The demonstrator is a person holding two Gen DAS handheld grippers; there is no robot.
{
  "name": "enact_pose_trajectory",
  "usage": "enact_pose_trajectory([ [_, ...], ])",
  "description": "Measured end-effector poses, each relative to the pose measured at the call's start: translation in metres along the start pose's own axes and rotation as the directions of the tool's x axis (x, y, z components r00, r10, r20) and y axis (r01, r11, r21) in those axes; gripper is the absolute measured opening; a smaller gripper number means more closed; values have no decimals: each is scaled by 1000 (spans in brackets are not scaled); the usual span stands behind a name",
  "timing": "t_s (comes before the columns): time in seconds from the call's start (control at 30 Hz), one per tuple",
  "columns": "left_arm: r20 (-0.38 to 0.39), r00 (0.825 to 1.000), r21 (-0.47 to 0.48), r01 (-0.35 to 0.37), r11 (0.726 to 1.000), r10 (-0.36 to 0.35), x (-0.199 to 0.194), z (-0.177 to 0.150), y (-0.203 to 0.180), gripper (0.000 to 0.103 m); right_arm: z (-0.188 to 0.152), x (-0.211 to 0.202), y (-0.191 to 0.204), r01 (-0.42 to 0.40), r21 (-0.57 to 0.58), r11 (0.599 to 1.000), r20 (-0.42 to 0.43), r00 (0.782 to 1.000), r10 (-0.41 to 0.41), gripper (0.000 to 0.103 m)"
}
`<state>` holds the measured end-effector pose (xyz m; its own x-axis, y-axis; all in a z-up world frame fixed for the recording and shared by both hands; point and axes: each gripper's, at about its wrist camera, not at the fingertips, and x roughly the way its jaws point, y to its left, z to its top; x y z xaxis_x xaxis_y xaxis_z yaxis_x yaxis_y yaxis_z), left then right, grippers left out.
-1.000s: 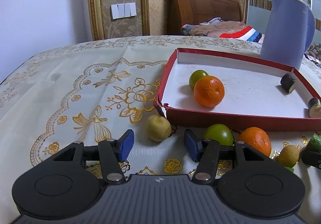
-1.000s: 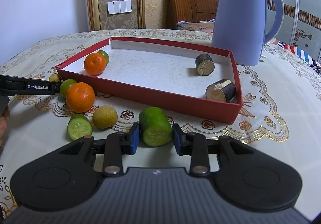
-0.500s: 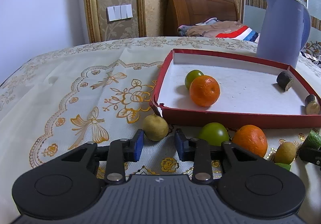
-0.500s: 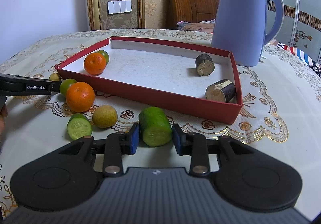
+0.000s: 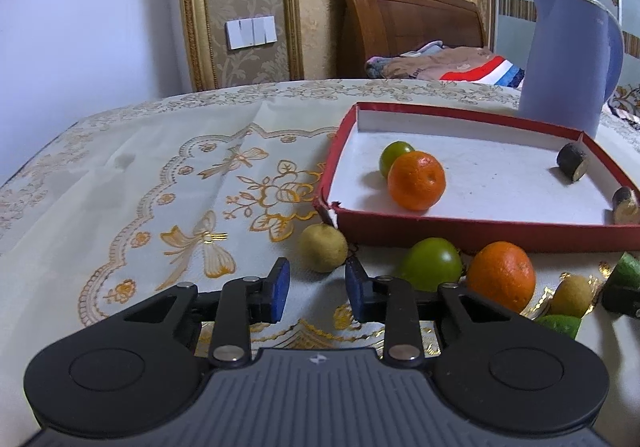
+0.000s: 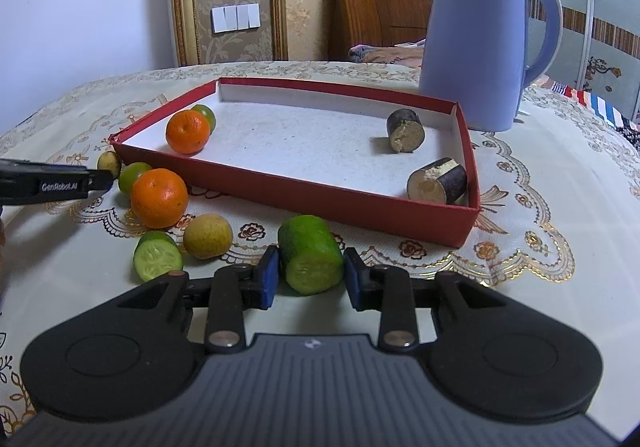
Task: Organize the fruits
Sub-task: 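Carry the cucumber chunk into the red box with the right gripper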
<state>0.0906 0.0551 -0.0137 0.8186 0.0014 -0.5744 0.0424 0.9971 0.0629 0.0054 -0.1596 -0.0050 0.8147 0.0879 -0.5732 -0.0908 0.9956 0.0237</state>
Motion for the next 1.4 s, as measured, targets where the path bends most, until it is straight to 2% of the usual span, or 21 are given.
enact_pose_trajectory([
  [0.2, 23, 1000, -10, -15, 1000, 15, -12, -4, 3, 30, -1, -7, -2, 7, 15, 1000, 40, 999, -7, 31],
  [0.37, 37, 999, -15, -33, 999, 33, -23, -7, 3, 30, 1, -21, -5, 23, 20, 1000, 116, 993, -25, 31],
  [0.47, 54, 998, -15, -22, 1000, 23, -30, -3, 2, 30, 10, -31, -10, 48, 19, 999, 171, 984, -50, 31],
  [0.6, 78, 997, 14, -3, 1000, 2, -36, 9, -10, 30, 27, -31, -22, 86, 23, 996, 199, 976, -89, 31],
  [0.8, 68, 996, 20, 48, 999, -49, -21, 31, -33, 30, 47, 2, -44, 82, 70, 994, 107, 990, -89, 31],
  [0.93, 54, 996, 23, 66, 998, -67, -2, 44, -50, 30, 51, 23, -45, 81, 63, 995, 54, 995, -84, 31],
  [1.23, 15, 996, 73, 82, 994, -83, 30, 52, -80, 30, 57, 46, -28, 99, -2, 995, 37, 994, -99, 31],
  [1.4, 35, 998, 100, 54, 994, -58, 40, 53, -88, 30, 62, 60, -25, 120, -20, 993, 24, 992, -120, 31],
])
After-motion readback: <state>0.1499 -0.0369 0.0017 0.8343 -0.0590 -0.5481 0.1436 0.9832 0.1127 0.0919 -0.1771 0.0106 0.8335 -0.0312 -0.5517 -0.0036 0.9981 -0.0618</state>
